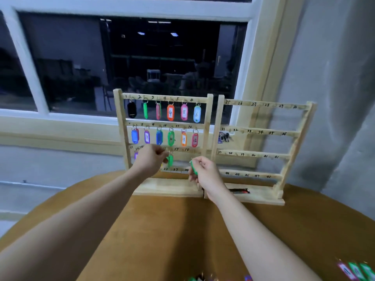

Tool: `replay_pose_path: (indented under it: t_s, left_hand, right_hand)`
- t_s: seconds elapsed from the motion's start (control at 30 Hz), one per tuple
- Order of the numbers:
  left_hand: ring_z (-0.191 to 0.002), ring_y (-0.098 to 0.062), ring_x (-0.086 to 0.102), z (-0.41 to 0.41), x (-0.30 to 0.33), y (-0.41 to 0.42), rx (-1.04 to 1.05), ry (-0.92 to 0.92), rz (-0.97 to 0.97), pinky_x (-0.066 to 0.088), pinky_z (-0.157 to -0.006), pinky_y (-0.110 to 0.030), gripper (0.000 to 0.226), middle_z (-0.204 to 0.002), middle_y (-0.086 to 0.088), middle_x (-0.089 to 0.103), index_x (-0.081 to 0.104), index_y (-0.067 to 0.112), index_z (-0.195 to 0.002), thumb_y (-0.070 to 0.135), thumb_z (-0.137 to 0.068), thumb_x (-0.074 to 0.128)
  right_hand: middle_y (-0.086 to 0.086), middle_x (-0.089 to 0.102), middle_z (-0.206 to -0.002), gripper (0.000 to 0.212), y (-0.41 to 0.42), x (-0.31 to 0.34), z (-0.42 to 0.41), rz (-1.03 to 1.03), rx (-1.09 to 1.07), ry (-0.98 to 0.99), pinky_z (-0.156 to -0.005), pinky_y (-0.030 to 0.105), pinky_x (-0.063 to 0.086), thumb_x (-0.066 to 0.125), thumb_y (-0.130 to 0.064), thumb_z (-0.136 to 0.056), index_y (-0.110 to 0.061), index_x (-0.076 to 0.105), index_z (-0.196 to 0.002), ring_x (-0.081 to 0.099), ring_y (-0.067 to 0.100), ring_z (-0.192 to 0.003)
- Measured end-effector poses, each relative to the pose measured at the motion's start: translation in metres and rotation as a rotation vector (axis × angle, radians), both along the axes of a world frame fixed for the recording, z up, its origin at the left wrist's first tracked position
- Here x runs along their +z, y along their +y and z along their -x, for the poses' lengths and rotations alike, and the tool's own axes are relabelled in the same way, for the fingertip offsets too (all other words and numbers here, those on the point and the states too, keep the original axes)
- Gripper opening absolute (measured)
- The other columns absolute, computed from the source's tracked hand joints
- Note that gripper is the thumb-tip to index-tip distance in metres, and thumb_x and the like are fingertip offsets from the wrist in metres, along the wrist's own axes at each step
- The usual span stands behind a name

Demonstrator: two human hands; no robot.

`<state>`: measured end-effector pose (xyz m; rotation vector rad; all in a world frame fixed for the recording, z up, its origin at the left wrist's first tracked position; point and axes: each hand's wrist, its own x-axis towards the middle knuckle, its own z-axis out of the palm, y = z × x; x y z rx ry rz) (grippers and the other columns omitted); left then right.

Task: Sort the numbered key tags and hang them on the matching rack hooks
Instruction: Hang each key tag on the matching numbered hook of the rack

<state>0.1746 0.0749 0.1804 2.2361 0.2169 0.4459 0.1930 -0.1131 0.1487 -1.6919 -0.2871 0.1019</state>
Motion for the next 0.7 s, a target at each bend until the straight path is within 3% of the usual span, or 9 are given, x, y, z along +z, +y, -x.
replay_pose_path:
  t_s: [0.1, 0.2, 0.27, 0.37, 0.5, 0.7]
  left_hand:
    - [-0.055, -0.008, 0.054, -0.014, 0.003, 0.002, -0.005, -0.016, -0.036, 0.038, -0.042, -0.012, 0.019, -0.079, 0.006, 0.071, 0.073, 0.013, -0.097, 0.025, -0.101, 0.059]
    - [-0.054, -0.008, 0.052, -0.022, 0.008, 0.003, -0.023, -0.015, -0.075, 0.037, -0.041, -0.013, 0.016, -0.081, 0.004, 0.071, 0.071, 0.016, -0.096, 0.026, -0.101, 0.059]
    - [-0.055, -0.007, 0.054, -0.026, 0.009, 0.005, -0.042, -0.009, -0.093, 0.039, -0.046, -0.015, 0.016, -0.081, 0.003, 0.072, 0.071, 0.015, -0.095, 0.025, -0.101, 0.059]
    - [-0.053, -0.011, 0.056, -0.032, 0.007, 0.006, -0.077, -0.001, -0.117, 0.045, -0.047, -0.021, 0.020, -0.079, 0.003, 0.073, 0.072, 0.012, -0.092, 0.025, -0.101, 0.060]
    - [-0.051, -0.013, 0.057, -0.040, 0.006, 0.000, -0.087, -0.012, -0.188, 0.047, -0.047, -0.024, 0.023, -0.076, 0.003, 0.072, 0.073, 0.011, -0.088, 0.023, -0.101, 0.059]
    - [-0.048, -0.012, 0.055, -0.043, 0.003, -0.004, -0.095, -0.027, -0.181, 0.040, -0.042, -0.016, 0.027, -0.072, 0.003, 0.069, 0.068, 0.014, -0.079, 0.023, -0.102, 0.057]
  right_hand:
    - [0.007, 0.069, -0.083, 0.020, 0.019, 0.005, -0.017, -0.051, -0.055, -0.013, -0.054, 0.022, 0.050, 0.047, -0.020, -0.108, -0.008, 0.064, -0.106, 0.062, 0.015, -0.059]
    - [0.006, 0.071, -0.081, 0.020, 0.036, 0.001, -0.031, -0.074, -0.125, -0.063, -0.067, 0.041, 0.058, 0.049, -0.020, -0.107, -0.012, 0.065, -0.099, 0.063, 0.017, -0.057]
    - [0.000, 0.070, -0.074, 0.021, 0.044, -0.005, -0.037, -0.049, -0.161, -0.089, -0.069, 0.046, 0.058, 0.049, -0.020, -0.107, -0.012, 0.065, -0.095, 0.064, 0.021, -0.061]
    - [0.000, 0.070, -0.074, 0.023, 0.051, -0.011, -0.043, -0.034, -0.214, -0.121, -0.059, 0.040, 0.053, 0.049, -0.020, -0.107, -0.011, 0.065, -0.094, 0.068, 0.035, -0.064]
    - [-0.001, 0.071, -0.086, 0.021, 0.053, -0.017, -0.050, 0.048, -0.274, -0.237, -0.064, 0.025, 0.047, 0.050, -0.023, -0.106, -0.016, 0.067, -0.096, 0.066, 0.016, -0.076]
    - [0.001, 0.070, -0.083, 0.019, 0.052, -0.022, -0.054, -0.025, -0.241, -0.275, -0.069, 0.032, 0.055, 0.050, -0.023, -0.106, -0.018, 0.067, -0.098, 0.067, 0.020, -0.075]
